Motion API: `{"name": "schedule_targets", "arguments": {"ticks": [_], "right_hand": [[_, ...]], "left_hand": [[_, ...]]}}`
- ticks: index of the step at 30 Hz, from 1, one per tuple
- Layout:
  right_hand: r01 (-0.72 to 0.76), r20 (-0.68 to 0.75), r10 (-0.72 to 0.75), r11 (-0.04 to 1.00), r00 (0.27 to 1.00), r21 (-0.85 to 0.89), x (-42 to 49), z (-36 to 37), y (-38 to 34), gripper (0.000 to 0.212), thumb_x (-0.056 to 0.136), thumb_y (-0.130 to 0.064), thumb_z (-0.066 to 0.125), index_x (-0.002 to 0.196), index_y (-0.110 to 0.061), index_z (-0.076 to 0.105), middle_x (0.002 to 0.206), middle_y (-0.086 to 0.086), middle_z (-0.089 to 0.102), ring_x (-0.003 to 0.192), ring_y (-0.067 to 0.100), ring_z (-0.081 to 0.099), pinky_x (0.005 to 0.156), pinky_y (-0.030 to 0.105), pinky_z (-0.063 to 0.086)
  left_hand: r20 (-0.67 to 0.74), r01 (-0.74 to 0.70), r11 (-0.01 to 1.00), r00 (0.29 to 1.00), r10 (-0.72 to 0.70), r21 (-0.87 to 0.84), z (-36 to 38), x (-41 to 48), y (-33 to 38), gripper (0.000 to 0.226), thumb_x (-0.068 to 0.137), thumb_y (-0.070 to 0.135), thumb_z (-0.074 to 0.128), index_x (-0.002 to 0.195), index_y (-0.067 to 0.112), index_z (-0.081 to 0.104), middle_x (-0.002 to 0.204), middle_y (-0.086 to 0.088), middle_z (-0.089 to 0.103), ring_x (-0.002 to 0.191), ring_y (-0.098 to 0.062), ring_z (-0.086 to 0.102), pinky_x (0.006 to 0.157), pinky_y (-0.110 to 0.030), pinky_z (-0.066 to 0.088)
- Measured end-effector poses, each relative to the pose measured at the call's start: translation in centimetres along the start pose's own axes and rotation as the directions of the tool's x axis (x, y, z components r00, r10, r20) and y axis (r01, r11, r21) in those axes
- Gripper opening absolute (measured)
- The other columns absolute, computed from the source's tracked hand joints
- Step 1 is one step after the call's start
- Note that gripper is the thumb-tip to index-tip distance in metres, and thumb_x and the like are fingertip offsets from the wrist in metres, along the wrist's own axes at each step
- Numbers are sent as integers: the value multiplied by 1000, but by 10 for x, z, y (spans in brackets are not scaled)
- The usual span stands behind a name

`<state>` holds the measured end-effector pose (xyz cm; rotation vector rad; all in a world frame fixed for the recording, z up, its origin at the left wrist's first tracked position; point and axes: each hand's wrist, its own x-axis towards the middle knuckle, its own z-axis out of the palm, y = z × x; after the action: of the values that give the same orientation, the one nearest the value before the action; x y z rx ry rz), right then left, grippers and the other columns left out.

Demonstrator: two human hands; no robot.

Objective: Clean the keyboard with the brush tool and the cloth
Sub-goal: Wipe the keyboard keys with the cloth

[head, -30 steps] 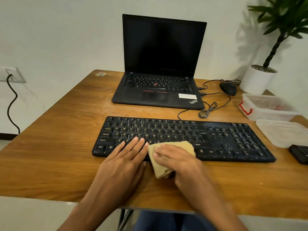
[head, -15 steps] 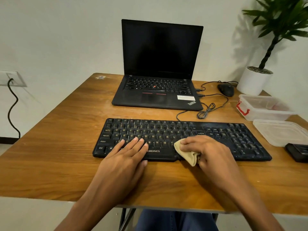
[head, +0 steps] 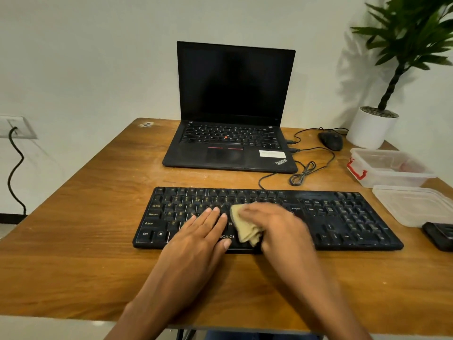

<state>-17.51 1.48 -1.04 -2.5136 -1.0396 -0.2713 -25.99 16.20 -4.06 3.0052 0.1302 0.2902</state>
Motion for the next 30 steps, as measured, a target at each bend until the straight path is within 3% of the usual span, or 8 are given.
{"name": "schedule_targets", "arguments": {"ticks": [2, 6, 11, 15, 18, 20, 24, 30], "right_hand": [[5, 68, -9, 999, 998, 54, -2, 1, 4, 52, 77, 6, 59, 118, -25, 61, 126, -13, 57, 120, 6, 48, 100, 14, 22], [-173, 18, 173, 985, 985, -16, 6, -21, 41, 38, 76, -6, 70, 106, -30, 67, 117, -11, 63, 103, 10, 60, 95, 29, 46], [24, 149, -34, 997, 988, 71, 21, 2, 6, 47, 82, -2, 59, 122, -26, 58, 132, -14, 52, 124, 5, 44, 109, 21, 27], [-144, 179, 112, 974, 977, 173, 22, -13, 39, 31, 80, -5, 64, 105, -23, 69, 115, -16, 62, 109, 4, 55, 96, 13, 37], [-121, 64, 119, 992, 991, 33, 35, -16, 41, 37, 79, -6, 65, 110, -26, 66, 120, -10, 62, 112, 13, 56, 99, 31, 43], [21, 151, -28, 999, 988, 49, 41, -6, 19, 46, 83, -6, 60, 123, -26, 56, 132, -11, 52, 123, 11, 47, 108, 33, 34], [16, 202, -32, 997, 979, 81, 36, -7, 29, 47, 82, 0, 57, 121, -26, 57, 130, -17, 52, 122, 3, 45, 110, 30, 31], [31, 157, -8, 989, 988, -145, 35, -22, 56, 51, 78, 3, 56, 118, -29, 61, 127, -13, 57, 116, 13, 53, 96, 34, 45]], "left_hand": [[-8, -14, 1000, 1000, 13, -4, -1, -1, -1, 59, 99, 43, 10, 125, 17, 56, 126, 1, 59, 118, -10, 53, 96, -26, 36], [-45, -12, 998, 999, 14, 56, 2, 1, -3, 58, 98, 43, 11, 126, 18, 56, 126, 3, 59, 118, -9, 53, 97, -25, 36], [0, -8, 1000, 1000, 8, 8, 0, 2, -2, 57, 98, 44, 11, 126, 21, 55, 126, 6, 59, 117, -6, 54, 96, -21, 35], [-3, -20, 999, 1000, 20, 28, -1, 0, -5, 53, 98, 46, 16, 129, 21, 51, 128, 5, 58, 118, -6, 51, 97, -26, 33], [-3, 3, 1000, 1000, -3, 0, -3, 1, -3, 53, 97, 48, 11, 135, 22, 39, 137, 4, 47, 126, -7, 40, 103, -31, 24], [31, 22, 999, 999, -22, -24, -5, 2, -2, 55, 97, 50, 5, 137, 24, 34, 142, 5, 40, 130, -6, 35, 106, -29, 19], [115, 29, 999, 993, -25, -26, -4, 1, -2, 57, 99, 47, 8, 127, 22, 51, 125, 6, 59, 114, -5, 55, 94, -21, 36], [-94, 46, 998, 994, -50, -43, -18, 22, 6, 92, 68, 70, -17, 146, 28, 8, 150, 15, 5, 140, -2, 7, 104, -17, -10]]}}
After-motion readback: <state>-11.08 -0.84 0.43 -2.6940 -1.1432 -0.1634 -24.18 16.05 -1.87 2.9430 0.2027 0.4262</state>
